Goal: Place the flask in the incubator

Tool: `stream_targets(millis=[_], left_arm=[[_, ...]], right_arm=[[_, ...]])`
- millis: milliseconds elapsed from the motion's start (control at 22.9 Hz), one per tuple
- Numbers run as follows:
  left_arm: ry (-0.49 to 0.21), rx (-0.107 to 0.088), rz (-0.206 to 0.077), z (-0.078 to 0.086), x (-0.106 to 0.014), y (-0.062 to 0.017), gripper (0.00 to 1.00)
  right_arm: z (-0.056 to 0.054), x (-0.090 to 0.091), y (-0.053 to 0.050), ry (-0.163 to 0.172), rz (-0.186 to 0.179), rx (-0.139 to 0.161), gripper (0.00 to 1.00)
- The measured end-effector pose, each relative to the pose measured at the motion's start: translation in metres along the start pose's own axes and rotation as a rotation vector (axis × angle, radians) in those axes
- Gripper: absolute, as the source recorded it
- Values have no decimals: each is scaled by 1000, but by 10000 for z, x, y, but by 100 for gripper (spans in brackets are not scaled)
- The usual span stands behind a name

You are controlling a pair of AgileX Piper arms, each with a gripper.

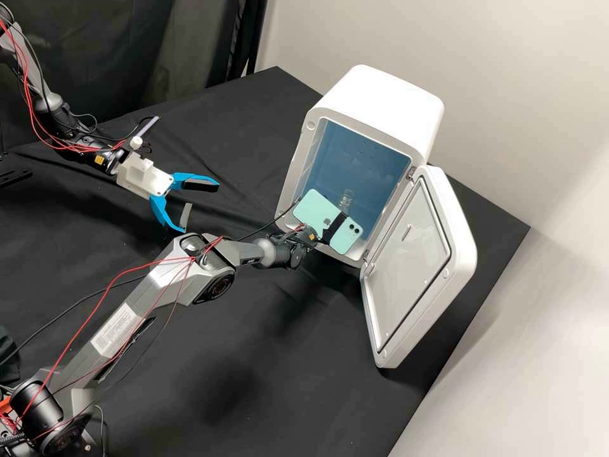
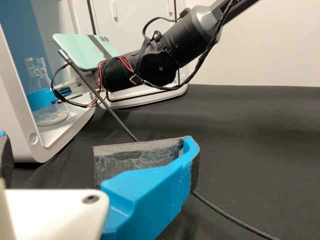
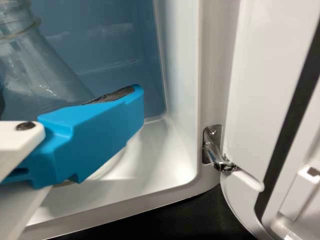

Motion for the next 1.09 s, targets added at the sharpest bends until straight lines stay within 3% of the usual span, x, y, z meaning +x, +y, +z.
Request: stream_targets(millis=[1092], left_arm=[[0,0,0,0,0,0,100]], right_arm=[[-10,1,-18,5,-13,-34,100]])
